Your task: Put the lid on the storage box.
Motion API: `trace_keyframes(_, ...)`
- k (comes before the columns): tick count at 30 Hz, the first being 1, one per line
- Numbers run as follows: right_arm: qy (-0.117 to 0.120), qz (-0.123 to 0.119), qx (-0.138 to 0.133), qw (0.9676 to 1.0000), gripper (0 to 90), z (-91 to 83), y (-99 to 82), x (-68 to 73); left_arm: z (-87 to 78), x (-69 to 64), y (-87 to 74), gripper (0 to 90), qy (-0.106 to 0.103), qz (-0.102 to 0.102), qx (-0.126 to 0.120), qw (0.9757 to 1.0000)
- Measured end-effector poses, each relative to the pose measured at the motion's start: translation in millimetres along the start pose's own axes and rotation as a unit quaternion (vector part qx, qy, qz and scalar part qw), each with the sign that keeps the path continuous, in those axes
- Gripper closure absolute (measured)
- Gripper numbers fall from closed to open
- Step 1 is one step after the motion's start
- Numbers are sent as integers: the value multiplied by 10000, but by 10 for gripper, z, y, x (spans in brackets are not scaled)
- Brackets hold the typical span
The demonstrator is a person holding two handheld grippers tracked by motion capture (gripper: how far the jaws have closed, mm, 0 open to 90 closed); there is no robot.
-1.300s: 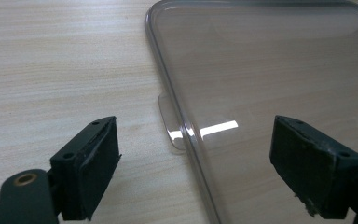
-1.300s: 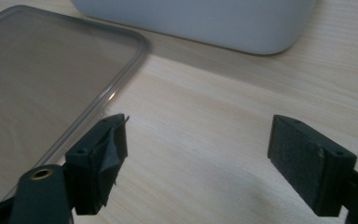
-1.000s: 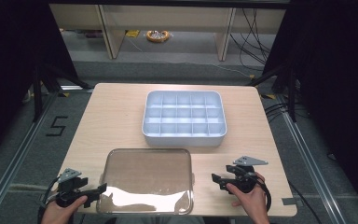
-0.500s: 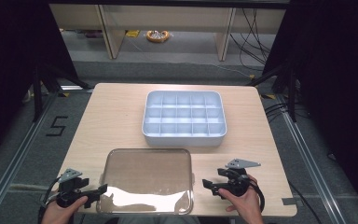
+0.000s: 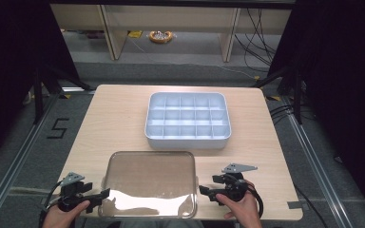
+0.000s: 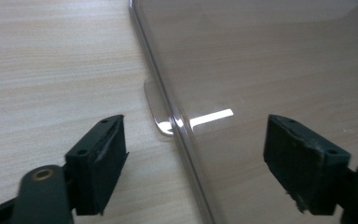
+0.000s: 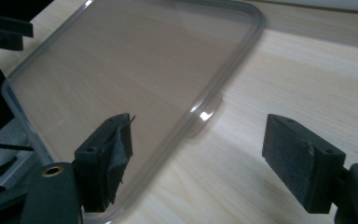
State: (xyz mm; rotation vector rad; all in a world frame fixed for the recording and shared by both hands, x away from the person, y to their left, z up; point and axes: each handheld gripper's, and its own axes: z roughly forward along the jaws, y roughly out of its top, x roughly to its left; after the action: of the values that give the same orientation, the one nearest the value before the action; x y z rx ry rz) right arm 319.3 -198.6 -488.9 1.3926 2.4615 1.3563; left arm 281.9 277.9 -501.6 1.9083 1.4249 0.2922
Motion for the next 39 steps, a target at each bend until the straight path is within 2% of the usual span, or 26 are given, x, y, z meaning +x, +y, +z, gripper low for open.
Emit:
trace_keyframes(1, -2, -20, -9, 10000, 278, 11, 9, -14, 1, -2, 0, 305, -24, 8, -13, 10000)
trace_keyframes(2, -2, -20, -9, 10000, 278, 11, 9, -14, 12, -14, -3, 339, -45, -70, -73, 9999)
trace_keyframes(4, 65, 123, 8, 9999, 282, 37, 14, -22, 11, -6, -7, 353, -72, -24, 46, 10000)
trace_keyframes(5, 8, 158, -9, 9999, 286, 44, 17, -24, 11, 6, -8, 373, -56, 43, 118, 9999)
trace_keyframes(6, 32, 248, 3, 9997, 287, 77, 25, -27, 18, 8, -10, 409, -83, 20, 179, 9998)
trace_keyframes(7, 49, 301, -1, 9995, 288, 95, 29, -22, 39, 4, -18, 432, -144, -39, 133, 9998)
trace_keyframes(9, 67, 378, 15, 9993, 288, 110, 36, -13, 53, 4, -23, 444, -148, -25, 203, 9997)
trace_keyframes(10, 67, 585, 61, 9982, 288, 131, 42, 23, 62, 0, -25, 453, -155, -23, 249, 9996)
trace_keyframes(11, 67, 429, 70, 9990, 294, 185, 61, 7, 69, 2, -29, 477, -118, 8, 321, 9994)
trace_keyframes(14, -3, 544, 170, 9984, 299, 268, 80, 21, 87, -14, -31, 515, -172, 12, 286, 9994)
trace_keyframes(15, -3, 544, 170, 9984, 299, 268, 80, 21, 95, -20, -37, 515, -231, -12, 246, 9994)
trace_keyframes(19, -25, 671, 109, 9977, 310, 326, 94, 7, 87, -30, -32, 544, -175, 148, 348, 9991)
trace_keyframes(20, -41, 827, 97, 9965, 313, 358, 108, 1, 89, -48, -36, 562, -166, 159, 308, 9993)
trace_keyframes(22, -58, 780, 89, 9969, 323, 380, 109, -12, 86, -50, -33, 576, -164, 233, 364, 9989)
trace_keyframes(23, -47, 870, 116, 9961, 324, 391, 116, 2, 87, -58, -32, 580, -205, 300, 392, 9986)
trace_keyframes(26, -124, 853, 166, 9961, 325, 402, 122, 6, 93, -89, -35, 581, -231, 322, 382, 9985)
trace_keyframes(27, -207, 952, 125, 9952, 327, 419, 121, -6, 97, -94, -36, 585, -238, 336, 371, 9985)
trace_keyframes(29, -274, 969, 90, 9949, 332, 420, 121, -16, 98, -105, -35, 589, -254, 347, 397, 9983)
trace_keyframes(30, -231, 1005, 88, 9946, 336, 433, 120, -20, 101, -108, -36, 593, -278, 380, 420, 9980)
trace_keyframes(32, -245, 1141, 47, 9932, 330, 450, 117, -10, 97, -123, -37, 594, -247, 406, 429, 9980)
trace_keyframes(34, -297, 1395, -97, 9897, 332, 452, 98, 5, 98, -126, -39, 592, -249, 395, 417, 9980)
trace_keyframes(37, -228, 1556, -210, 9873, 334, 444, 71, -3, 97, -126, -39, 592, -226, 426, 431, 9979)
trace_keyframes(39, -184, 1803, -320, 9829, 337, 434, 38, -7, 100, -131, -43, 589, -235, 411, 393, 9981)
